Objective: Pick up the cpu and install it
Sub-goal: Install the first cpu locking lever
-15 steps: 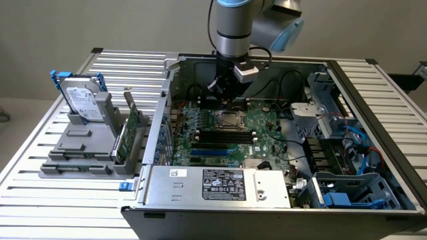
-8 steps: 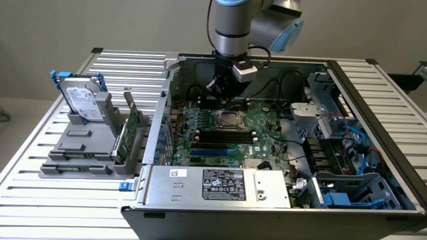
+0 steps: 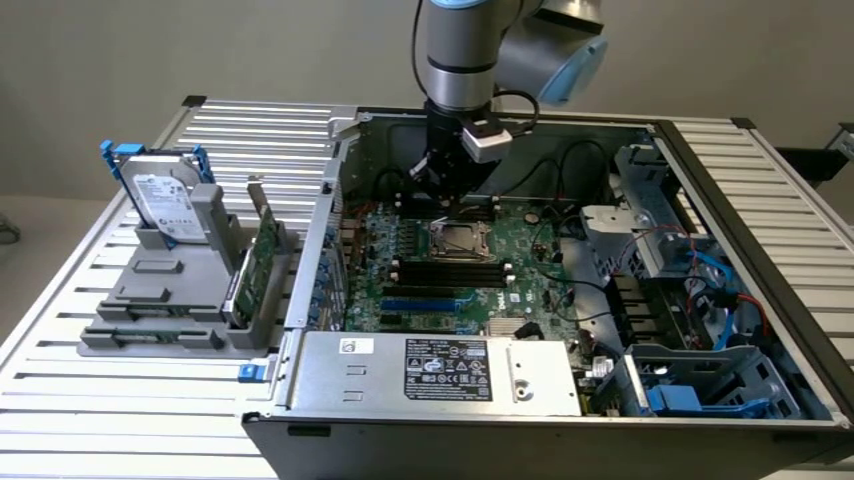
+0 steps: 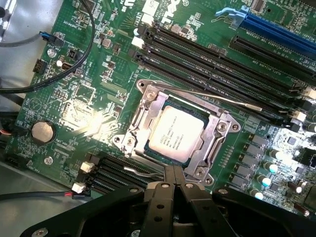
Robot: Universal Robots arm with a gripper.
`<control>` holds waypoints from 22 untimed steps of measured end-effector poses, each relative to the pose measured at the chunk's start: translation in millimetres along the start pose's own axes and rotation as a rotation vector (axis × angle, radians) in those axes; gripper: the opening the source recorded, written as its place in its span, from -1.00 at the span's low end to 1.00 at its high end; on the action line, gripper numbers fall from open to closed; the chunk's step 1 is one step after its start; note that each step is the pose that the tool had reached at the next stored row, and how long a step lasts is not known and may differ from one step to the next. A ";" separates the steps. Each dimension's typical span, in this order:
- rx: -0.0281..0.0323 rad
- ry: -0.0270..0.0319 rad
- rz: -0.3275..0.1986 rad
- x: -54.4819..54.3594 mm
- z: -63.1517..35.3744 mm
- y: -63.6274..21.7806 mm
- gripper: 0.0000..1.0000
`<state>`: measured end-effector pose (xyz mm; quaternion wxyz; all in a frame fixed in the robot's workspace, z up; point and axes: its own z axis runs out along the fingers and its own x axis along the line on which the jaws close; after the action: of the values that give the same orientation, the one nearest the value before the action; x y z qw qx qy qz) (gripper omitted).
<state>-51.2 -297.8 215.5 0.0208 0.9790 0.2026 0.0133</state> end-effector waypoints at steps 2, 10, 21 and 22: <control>0.0000 -0.0002 0.000 -0.9 -1.4 0.5 -0.79; 0.0036 0.0013 -0.001 -6.6 -9.5 7.9 -0.79; 0.0649 0.0237 -0.002 -12.8 -14.7 11.8 -0.79; 0.0664 0.0234 -0.003 -13.7 -14.9 11.5 -0.79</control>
<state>-59.7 -313.2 230.7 -0.0140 0.9786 0.2047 0.0180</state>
